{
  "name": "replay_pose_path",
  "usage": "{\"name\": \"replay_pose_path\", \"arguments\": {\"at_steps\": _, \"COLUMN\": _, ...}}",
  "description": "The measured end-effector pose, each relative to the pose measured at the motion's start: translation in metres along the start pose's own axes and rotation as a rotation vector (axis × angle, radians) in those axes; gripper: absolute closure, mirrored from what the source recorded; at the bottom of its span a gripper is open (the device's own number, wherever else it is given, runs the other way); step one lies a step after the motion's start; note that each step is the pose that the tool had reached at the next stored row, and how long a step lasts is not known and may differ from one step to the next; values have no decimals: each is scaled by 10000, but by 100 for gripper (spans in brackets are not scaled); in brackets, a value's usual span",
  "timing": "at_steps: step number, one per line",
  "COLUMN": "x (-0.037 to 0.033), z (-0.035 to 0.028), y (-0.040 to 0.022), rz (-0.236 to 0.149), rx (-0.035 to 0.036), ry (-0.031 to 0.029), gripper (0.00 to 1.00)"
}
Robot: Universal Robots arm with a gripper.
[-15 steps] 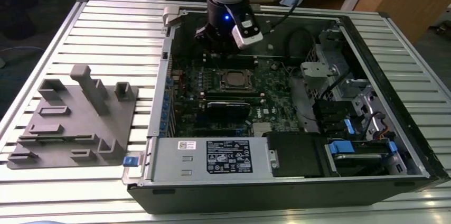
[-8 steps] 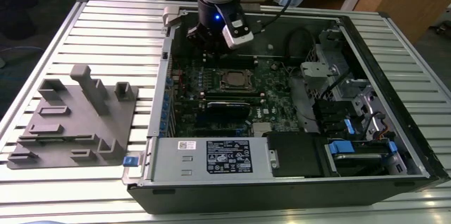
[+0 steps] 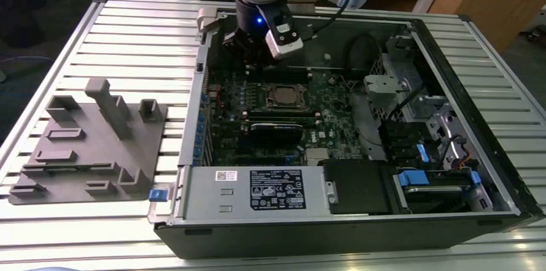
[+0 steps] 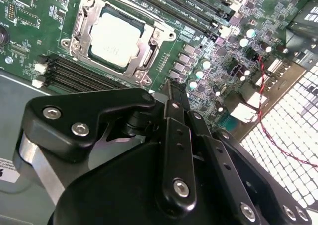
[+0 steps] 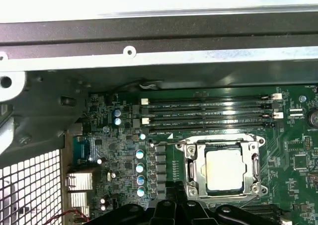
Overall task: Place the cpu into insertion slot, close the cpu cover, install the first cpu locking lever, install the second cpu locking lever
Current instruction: 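Install the first cpu locking lever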
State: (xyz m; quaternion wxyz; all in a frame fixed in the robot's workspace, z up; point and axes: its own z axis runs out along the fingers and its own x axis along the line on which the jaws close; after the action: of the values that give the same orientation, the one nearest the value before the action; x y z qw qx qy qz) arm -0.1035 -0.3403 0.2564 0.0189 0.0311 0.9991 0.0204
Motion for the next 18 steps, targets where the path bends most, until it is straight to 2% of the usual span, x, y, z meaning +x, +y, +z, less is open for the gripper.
{"name": "replay_pose_path", "arguments": {"at_steps": 7, "x": -2, "z": -64, "y": 3, "rz": 1, "rx": -4, "ry": -2, "gripper": 89}}
{"name": "replay_pose_path", "arguments": {"at_steps": 10, "x": 4, "z": -68, "y": 3, "rz": 1, "rx": -5, "ry": -4, "gripper": 89}}
{"name": "replay_pose_path", "arguments": {"at_steps": 18, "x": 118, "z": -68, "y": -4, "rz": 1, "rx": -6, "ry": -11, "gripper": 89}}
